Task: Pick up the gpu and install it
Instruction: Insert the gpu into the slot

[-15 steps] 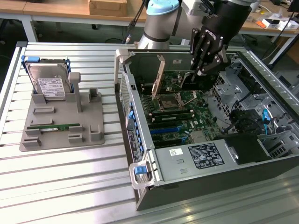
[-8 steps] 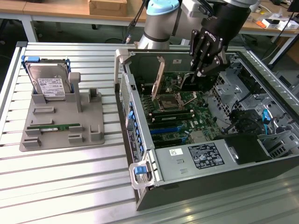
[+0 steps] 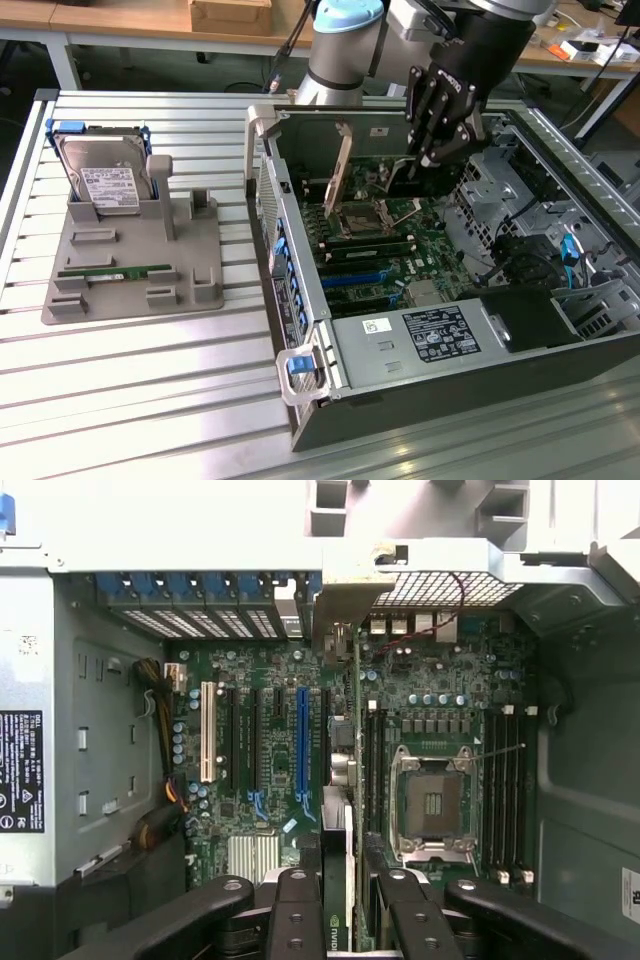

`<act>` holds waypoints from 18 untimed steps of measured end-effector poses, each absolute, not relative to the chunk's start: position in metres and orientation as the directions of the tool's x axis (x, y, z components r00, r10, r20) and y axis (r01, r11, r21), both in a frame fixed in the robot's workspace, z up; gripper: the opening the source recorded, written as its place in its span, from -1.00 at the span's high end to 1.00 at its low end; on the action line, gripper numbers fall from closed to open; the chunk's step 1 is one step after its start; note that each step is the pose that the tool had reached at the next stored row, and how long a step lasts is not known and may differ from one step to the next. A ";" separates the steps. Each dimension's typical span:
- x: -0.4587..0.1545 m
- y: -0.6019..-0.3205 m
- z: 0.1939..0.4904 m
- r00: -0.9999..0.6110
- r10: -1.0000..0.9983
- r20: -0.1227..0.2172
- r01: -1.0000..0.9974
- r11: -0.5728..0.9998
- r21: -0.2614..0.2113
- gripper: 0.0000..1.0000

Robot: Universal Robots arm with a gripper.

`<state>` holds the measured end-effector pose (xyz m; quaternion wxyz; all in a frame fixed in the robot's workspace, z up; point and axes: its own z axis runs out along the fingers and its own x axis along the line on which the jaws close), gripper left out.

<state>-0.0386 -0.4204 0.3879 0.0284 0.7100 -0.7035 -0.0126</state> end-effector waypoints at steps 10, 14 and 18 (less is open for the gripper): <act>-0.039 -0.421 0.384 0.010 -1.000 0.022 -0.998 -0.008 0.058 0.47; -0.039 -0.421 0.383 0.010 -1.000 0.022 -0.998 -0.008 0.058 0.47; -0.039 -0.421 0.381 0.010 -1.000 0.022 -0.998 -0.008 0.058 0.47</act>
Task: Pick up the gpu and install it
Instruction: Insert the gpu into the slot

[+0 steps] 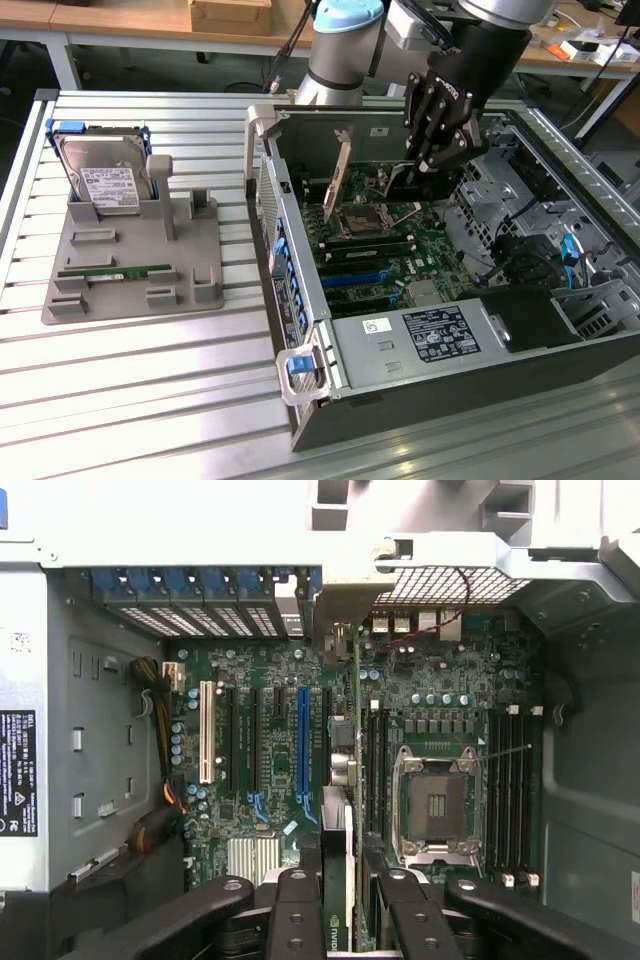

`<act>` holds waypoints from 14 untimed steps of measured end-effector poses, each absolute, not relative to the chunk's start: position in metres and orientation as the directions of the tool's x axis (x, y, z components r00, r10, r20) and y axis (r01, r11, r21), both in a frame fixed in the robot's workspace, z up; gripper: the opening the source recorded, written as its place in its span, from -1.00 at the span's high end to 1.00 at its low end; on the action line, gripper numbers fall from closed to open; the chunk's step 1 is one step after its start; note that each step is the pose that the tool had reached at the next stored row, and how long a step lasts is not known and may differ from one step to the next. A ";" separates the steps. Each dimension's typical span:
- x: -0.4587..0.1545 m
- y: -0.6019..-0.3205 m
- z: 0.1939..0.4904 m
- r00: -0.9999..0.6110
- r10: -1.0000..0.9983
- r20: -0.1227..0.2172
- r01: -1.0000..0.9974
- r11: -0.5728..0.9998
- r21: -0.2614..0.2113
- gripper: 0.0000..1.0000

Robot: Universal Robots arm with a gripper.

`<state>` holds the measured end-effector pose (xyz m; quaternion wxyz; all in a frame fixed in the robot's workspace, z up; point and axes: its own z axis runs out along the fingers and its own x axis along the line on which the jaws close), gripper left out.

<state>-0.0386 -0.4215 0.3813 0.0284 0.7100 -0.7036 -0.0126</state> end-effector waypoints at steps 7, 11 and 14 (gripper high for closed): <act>-0.039 -0.422 0.379 0.010 -1.000 0.022 -0.998 -0.008 0.058 0.47; -0.039 -0.422 0.378 0.010 -1.000 0.022 -0.998 -0.008 0.058 0.47; -0.039 -0.422 0.377 0.010 -1.000 0.022 -0.998 -0.008 0.058 0.47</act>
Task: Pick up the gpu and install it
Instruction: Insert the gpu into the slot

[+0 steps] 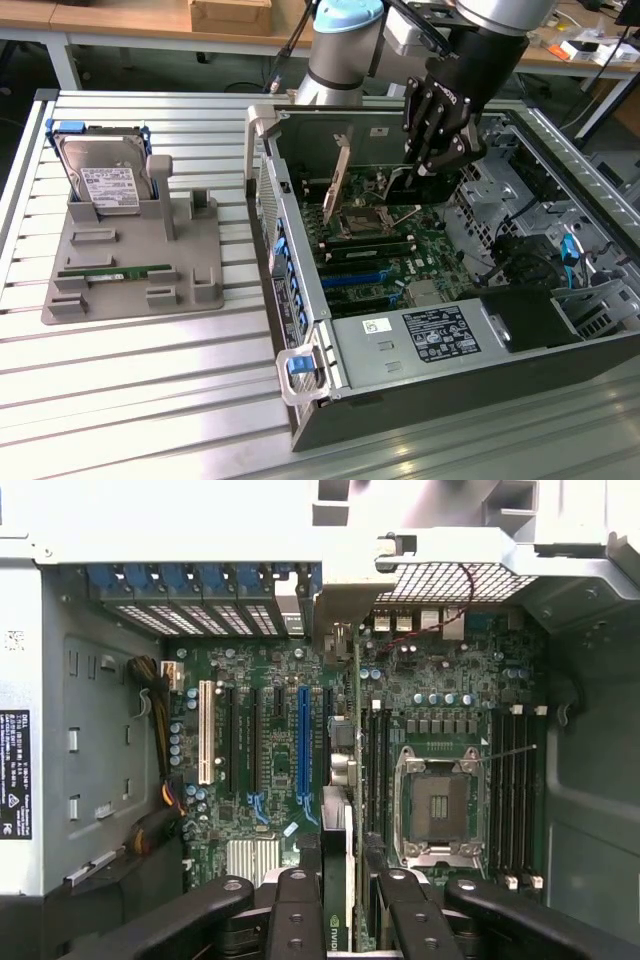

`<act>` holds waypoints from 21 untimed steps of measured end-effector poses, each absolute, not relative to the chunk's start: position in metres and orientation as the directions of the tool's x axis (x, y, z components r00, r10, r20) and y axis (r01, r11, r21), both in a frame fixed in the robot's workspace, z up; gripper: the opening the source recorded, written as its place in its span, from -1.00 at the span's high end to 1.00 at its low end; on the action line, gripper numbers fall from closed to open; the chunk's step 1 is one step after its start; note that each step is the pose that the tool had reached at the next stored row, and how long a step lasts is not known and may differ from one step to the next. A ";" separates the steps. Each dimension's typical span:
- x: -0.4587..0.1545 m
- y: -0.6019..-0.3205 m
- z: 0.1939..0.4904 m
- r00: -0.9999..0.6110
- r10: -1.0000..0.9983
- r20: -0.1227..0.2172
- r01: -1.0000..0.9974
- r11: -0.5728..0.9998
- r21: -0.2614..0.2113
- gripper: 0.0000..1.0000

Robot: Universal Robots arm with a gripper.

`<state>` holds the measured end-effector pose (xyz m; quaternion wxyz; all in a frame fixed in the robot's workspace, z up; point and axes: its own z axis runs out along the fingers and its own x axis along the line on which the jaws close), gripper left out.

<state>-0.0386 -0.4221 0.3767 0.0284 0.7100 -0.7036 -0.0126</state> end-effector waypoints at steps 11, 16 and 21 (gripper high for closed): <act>-0.039 -0.423 0.373 0.010 -1.000 0.022 -0.998 -0.009 0.058 0.47; -0.039 -0.423 0.372 0.010 -1.000 0.022 -0.998 -0.009 0.058 0.47; -0.039 -0.423 0.371 0.010 -1.000 0.022 -0.998 -0.009 0.058 0.47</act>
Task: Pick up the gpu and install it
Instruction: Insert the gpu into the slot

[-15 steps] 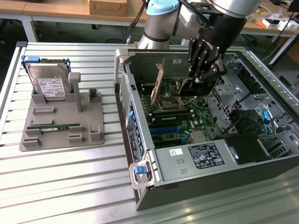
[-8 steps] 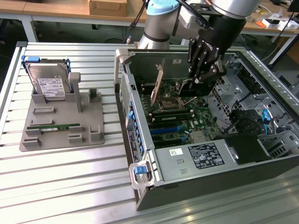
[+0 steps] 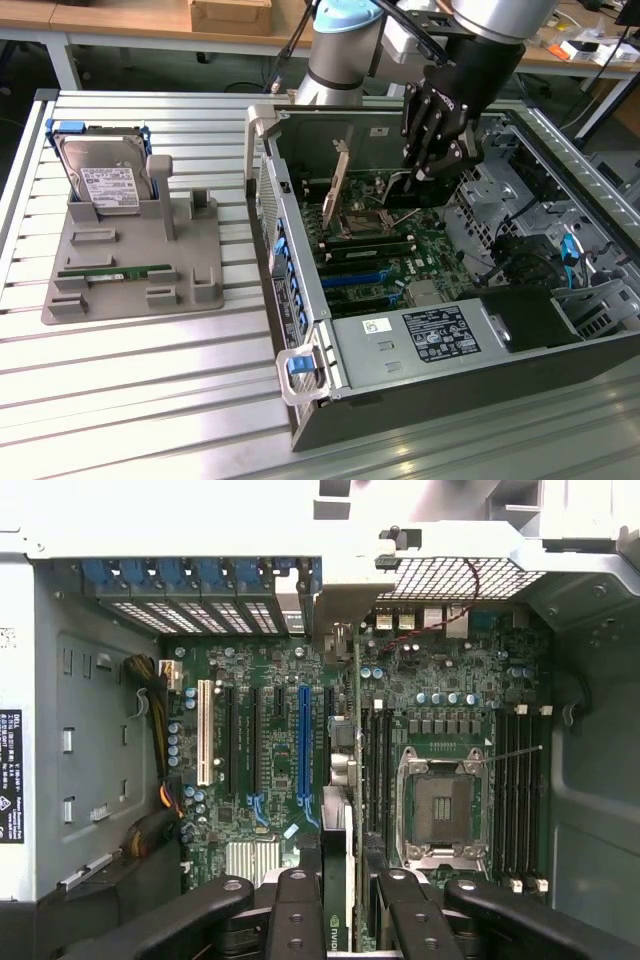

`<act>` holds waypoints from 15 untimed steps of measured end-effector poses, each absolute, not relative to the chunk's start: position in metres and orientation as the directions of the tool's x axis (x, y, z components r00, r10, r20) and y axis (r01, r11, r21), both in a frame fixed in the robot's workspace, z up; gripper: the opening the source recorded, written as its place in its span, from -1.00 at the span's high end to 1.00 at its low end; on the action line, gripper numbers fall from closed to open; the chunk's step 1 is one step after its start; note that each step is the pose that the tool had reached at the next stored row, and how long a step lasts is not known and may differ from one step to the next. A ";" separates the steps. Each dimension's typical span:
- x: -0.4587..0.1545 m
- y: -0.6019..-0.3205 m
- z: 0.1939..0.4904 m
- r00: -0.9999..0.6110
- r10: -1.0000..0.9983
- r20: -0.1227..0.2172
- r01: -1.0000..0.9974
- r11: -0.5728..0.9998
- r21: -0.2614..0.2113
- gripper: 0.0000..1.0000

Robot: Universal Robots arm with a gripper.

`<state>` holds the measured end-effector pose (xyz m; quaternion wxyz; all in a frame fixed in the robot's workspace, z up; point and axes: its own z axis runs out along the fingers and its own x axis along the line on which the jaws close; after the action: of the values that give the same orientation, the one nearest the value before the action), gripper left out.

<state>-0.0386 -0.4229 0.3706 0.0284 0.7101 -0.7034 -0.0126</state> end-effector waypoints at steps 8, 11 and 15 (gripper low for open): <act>-0.039 -0.423 0.369 0.010 -1.000 0.022 -0.998 -0.009 0.058 0.47; -0.039 -0.423 0.368 0.010 -1.000 0.022 -0.998 -0.009 0.058 0.47; -0.039 -0.423 0.366 0.010 -1.000 0.022 -0.998 -0.009 0.058 0.47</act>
<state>-0.0386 -0.4232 0.3663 0.0284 0.7102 -0.7033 -0.0126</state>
